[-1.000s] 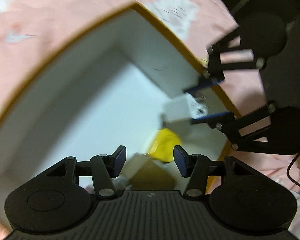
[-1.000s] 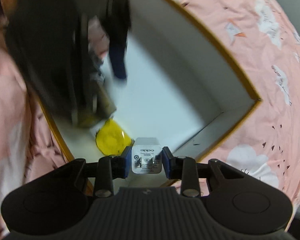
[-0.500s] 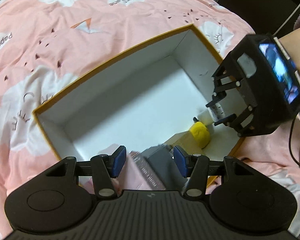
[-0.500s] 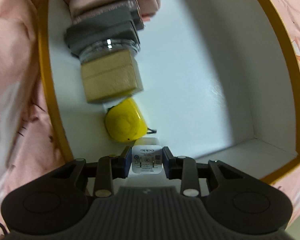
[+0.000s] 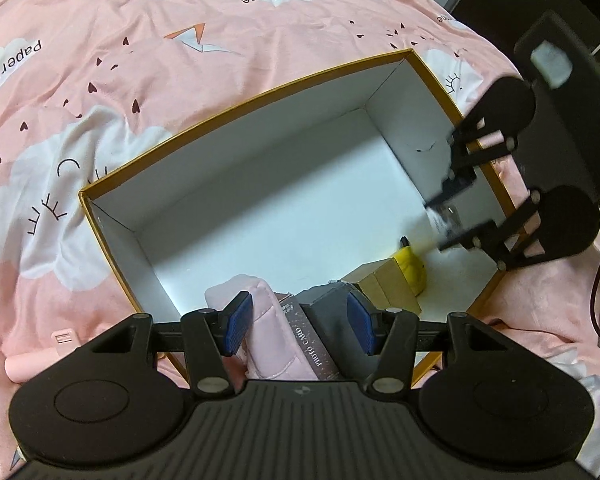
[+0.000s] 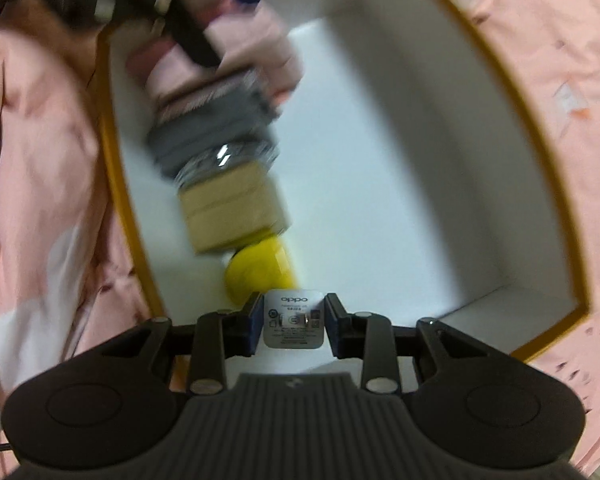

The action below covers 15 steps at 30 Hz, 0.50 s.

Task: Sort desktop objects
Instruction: 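Lower the tape measure into the box and open the left gripper while the right lowers the plug, then set the charger plug beside the gold box and open the right gripper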

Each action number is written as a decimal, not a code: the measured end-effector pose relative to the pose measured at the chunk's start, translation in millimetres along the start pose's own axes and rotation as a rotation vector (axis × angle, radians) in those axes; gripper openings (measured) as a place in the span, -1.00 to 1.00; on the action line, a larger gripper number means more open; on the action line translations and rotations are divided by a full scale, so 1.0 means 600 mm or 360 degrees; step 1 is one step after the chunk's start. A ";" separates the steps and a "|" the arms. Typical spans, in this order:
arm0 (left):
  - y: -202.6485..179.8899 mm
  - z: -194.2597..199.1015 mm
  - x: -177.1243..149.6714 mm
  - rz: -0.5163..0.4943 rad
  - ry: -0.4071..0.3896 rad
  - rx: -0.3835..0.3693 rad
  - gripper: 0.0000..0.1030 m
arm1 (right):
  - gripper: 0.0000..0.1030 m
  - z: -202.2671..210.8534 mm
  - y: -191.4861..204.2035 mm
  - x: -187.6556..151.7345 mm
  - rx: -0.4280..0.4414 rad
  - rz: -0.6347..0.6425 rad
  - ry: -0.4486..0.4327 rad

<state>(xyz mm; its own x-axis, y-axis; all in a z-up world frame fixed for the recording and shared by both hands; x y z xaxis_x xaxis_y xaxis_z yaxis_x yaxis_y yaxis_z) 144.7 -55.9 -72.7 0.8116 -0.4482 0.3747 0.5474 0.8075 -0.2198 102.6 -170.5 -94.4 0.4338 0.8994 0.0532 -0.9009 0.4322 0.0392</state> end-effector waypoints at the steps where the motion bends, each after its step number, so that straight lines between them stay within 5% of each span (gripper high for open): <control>1: 0.000 0.000 0.001 0.0006 0.0000 0.0003 0.19 | -0.34 0.003 -0.004 0.005 -0.0034 0.0002 -0.0040; 7: -0.001 0.003 -0.001 0.0027 -0.0007 0.0013 0.19 | -0.34 -0.029 -0.032 0.048 -0.0036 0.0066 -0.0103; 15: -0.001 0.002 -0.010 0.0040 -0.0004 0.0063 0.19 | -0.34 -0.043 -0.032 0.026 -0.0025 0.0073 -0.0100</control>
<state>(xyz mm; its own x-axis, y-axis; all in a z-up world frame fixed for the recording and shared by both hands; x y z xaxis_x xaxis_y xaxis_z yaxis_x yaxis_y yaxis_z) 138.9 -53.0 -73.7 0.8245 -0.4267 0.3717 0.5183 0.8331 -0.1933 126.1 -163.0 -119.8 0.3917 0.9126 0.1173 -0.9196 0.3923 0.0194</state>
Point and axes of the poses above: each gripper's, at about its wrist camera, not at the fingertips, and z roughly against the way its jaws point, y to its left, x to its top, the point moved 6 cm from there along -z, roughly the way its jaws point, and after that the axes turned 2 degrees about -y, right-handed, at the moved point
